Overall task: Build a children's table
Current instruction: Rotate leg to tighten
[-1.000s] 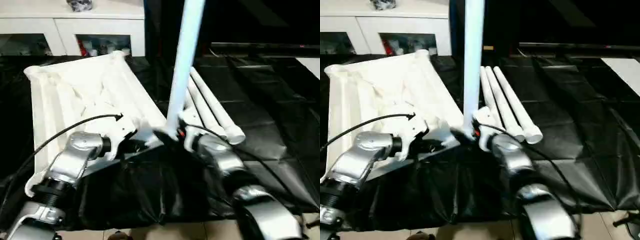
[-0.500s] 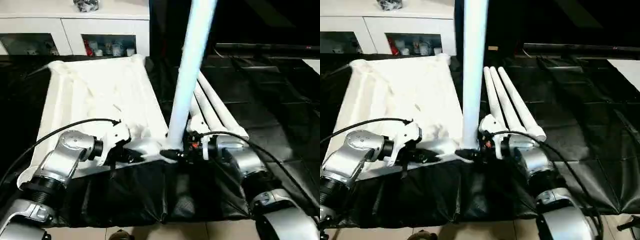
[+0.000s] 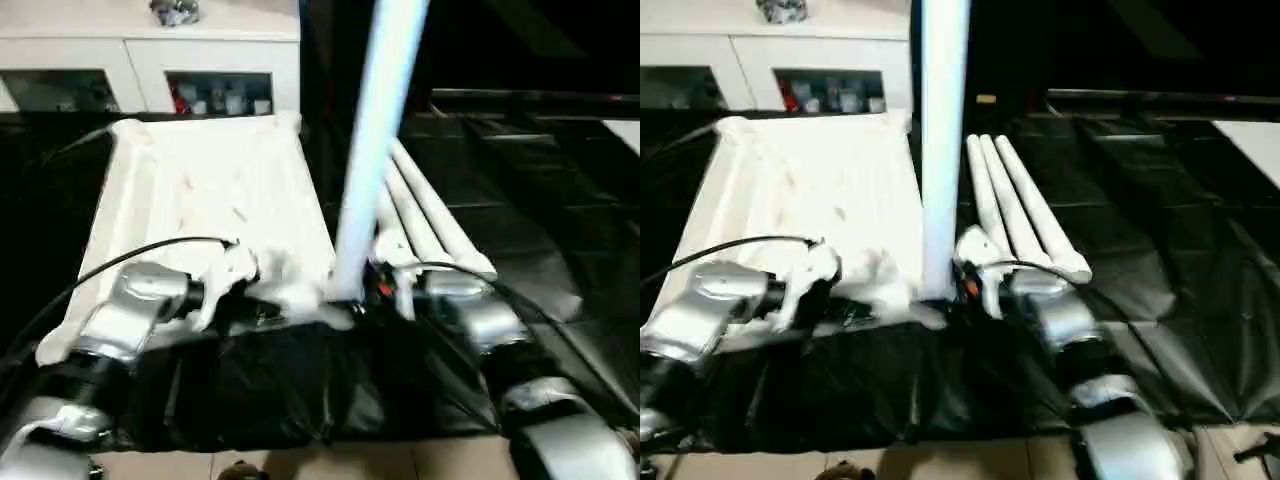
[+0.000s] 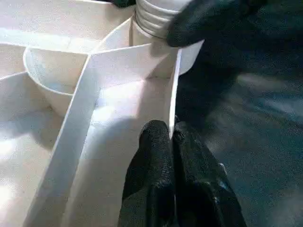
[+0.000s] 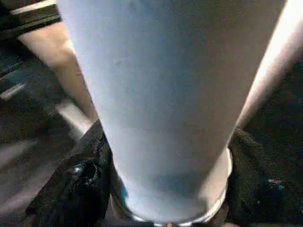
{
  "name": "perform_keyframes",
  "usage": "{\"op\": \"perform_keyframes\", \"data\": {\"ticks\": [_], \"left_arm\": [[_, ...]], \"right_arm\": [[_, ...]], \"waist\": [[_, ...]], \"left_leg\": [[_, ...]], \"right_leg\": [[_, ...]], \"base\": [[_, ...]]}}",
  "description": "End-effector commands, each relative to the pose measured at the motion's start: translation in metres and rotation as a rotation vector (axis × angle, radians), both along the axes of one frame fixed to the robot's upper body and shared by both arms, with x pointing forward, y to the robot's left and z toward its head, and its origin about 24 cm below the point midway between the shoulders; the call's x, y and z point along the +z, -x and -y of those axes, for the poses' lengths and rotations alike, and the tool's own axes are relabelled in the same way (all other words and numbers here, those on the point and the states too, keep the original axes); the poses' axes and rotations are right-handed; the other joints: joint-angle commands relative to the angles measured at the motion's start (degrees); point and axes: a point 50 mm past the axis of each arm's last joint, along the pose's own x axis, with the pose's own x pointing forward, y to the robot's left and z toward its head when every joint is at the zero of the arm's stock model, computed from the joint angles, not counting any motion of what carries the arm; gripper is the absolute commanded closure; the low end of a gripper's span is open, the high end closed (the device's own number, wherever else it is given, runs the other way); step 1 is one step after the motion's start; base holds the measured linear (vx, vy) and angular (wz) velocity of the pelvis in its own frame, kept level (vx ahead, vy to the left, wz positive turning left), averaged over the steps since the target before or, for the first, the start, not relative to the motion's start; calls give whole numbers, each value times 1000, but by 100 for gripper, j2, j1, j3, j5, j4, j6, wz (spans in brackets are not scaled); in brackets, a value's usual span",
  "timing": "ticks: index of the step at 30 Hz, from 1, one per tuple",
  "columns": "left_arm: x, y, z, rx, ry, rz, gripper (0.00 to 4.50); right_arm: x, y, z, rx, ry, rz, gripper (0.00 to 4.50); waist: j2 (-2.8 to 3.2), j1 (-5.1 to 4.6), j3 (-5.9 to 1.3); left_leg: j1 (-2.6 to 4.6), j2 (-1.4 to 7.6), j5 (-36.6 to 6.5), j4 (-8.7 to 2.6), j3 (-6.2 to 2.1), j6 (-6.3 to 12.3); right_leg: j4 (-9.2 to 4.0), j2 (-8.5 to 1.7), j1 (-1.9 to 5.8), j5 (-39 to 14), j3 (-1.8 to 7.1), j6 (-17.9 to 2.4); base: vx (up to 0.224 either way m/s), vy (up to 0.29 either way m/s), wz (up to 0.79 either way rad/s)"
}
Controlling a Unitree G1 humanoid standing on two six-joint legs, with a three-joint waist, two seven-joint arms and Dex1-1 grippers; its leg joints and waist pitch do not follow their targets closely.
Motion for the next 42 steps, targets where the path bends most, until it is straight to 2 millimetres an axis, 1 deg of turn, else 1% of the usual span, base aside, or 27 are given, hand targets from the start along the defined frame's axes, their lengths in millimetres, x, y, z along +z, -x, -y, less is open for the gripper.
{"op": "perform_keyframes", "data": {"ticks": [1,2,3,4,6,7,8,9,10,11,14,15,17,18,20,21,24,25,29,30,31,32,35,36,37,38,42], "left_arm": [[12,-19,8,213,10,93,450],[14,-22,11,278,20,107,450],[15,-23,14,305,32,108,450],[17,-24,17,341,47,113,450],[17,-22,23,354,52,112,450],[17,-22,23,354,52,112,450],[16,-18,28,349,50,110,450],[16,-18,28,348,50,110,450],[15,-16,32,338,55,105,450],[15,-14,35,325,57,102,450],[12,-10,40,302,54,90,450],[11,-8,40,296,47,85,450],[11,-6,41,289,43,73,450],[11,-7,40,285,35,75,450],[11,-7,38,287,23,79,450],[11,-8,37,290,17,82,450],[12,-10,34,303,-5,90,450],[12,-10,34,302,-8,90,450],[10,-11,32,318,-28,80,450],[10,-11,32,318,-30,79,450],[10,-11,32,318,-31,78,450],[10,-11,32,315,-30,77,450],[9,-11,33,304,-31,75,450],[8,-11,33,303,-31,75,450],[8,-11,34,296,-30,74,450],[8,-11,34,289,-31,78,450],[12,-14,35,295,-30,104,450]], "right_arm": [[-24,5,-17,-152,52,-90,176],[-26,3,-22,-241,47,-108,176],[-26,2,-24,-282,43,-119,176],[-27,1,-27,-335,34,-138,176],[-25,0,-34,-359,18,-141,176],[-25,0,-34,-359,18,-141,176],[-23,-1,-38,-368,-10,-136,141],[-23,-1,-38,-369,-12,-135,141],[-21,-2,-38,-379,-29,-130,120],[-20,-3,-39,-380,-42,-130,106],[-18,-6,-37,-389,-48,-113,94],[-16,-7,-36,-387,-49,-98,67],[-14,-9,-34,-384,-49,-77,56],[-12,-10,-31,-379,-43,-59,51],[-8,-12,-24,-367,-33,-20,24],[-5,-14,-18,-368,-24,5,24],[4,-16,3,-359,-27,61,24],[7,-16,8,-356,-23,74,24],[27,-11,36,-322,-25,144,24],[32,-8,42,-306,-34,158,24],[41,-3,49,-279,-47,176,24],[47,1,52,-250,-56,183,24],[54,11,55,-174,-56,194,24],[54,12,55,-170,-56,193,24],[55,16,54,-143,-58,187,24],[55,20,53,-121,-58,178,24],[54,26,50,-106,-48,152,24]], "waist": [[64,-35,-295],[83,-64,-298],[76,-87,-299],[59,-101,-306],[62,-100,-318],[71,-96,-327],[59,-93,-335],[40,-92,-340],[48,-81,-359],[26,-80,-364],[42,-86,-382],[58,-87,-391],[61,-92,-404],[79,-92,-402],[94,-88,-397],[85,-88,-392],[110,-77,-377],[96,-81,-374],[97,-72,-373],[74,-58,-375],[99,-43,-383],[133,-50,-385],[110,-60,-379],[119,-69,-370],[136,-71,-368],[130,-66,-365],[131,-42,-367]], "left_leg": [[149,142,-2515,-446,-151,-426],[172,132,-2624,-439,-157,-447],[164,118,-2650,-437,-171,-432],[157,127,-2628,-436,-160,-385],[138,121,-2580,-438,-160,-326],[127,120,-2500,-436,-154,-302],[116,119,-2453,-437,-147,-282],[101,127,-2395,-435,-140,-266],[62,126,-2136,-431,-131,-208],[54,121,-2043,-427,-123,-180],[26,111,-1701,-398,-106,-77],[27,110,-1576,-386,-99,-54],[35,104,-1448,-363,-82,-12],[29,98,-1374,-357,-77,25],[36,99,-1391,-354,-74,45],[37,99,-1415,-356,-72,47],[51,106,-1624,-367,-78,0],[52,101,-1661,-371,-82,-16],[36,85,-1562,-360,-81,5],[38,85,-1486,-348,-83,54],[36,83,-1404,-337,-83,85],[25,72,-1327,-330,-89,106],[25,71,-1404,-321,-82,141],[13,71,-1461,-330,-85,136],[29,76,-1548,-331,-85,108],[37,75,-1580,-330,-86,91],[36,97,-1550,-346,-101,37]], "right_leg": [[-534,-323,112,-2636,191,-987],[-568,-313,89,-2755,183,-918],[-580,-309,93,-2815,164,-876],[-584,-311,89,-2774,175,-860],[-578,-288,92,-2607,172,-836],[-563,-274,92,-2389,175,-864],[-553,-265,103,-2262,174,-879],[-533,-267,112,-2116,180,-908],[-482,-261,151,-1676,180,-986],[-472,-253,158,-1540,176,-1011],[-416,-247,198,-1049,170,-1132],[-393,-238,201,-833,170,-1188],[-366,-224,213,-537,168,-1270],[-357,-215,219,-382,165,-1309],[-361,-219,223,-390,164,-1342],[-370,-211,224,-425,161,-1334],[-399,-209,227,-654,166,-1260],[-405,-203,235,-726,165,-1247],[-414,-184,259,-680,166,-1166],[-410,-182,270,-582,169,-1139],[-406,-186,275,-505,170,-1128],[-394,-177,286,-428,165,-1140],[-421,-175,281,-515,160,-1138],[-440,-183,278,-667,159,-1140],[-463,-191,257,-857,160,-1147],[-471,-179,253,-957,163,-1144],[-456,-183,240,-967,166,-1130]], "base": [[0,0,0],[0,0,0],[0,0,0],[0,0,0],[0,0,0],[0,0,0],[0,0,0],[0,0,0],[0,0,0],[0,0,0],[0,0,0],[0,0,0],[0,0,0],[0,0,0],[0,0,0],[0,0,0],[0,0,0],[0,0,0],[0,0,0],[0,0,0],[0,0,0],[0,0,0],[0,0,0],[0,0,0],[0,0,0],[0,0,0],[0,0,0]]}}
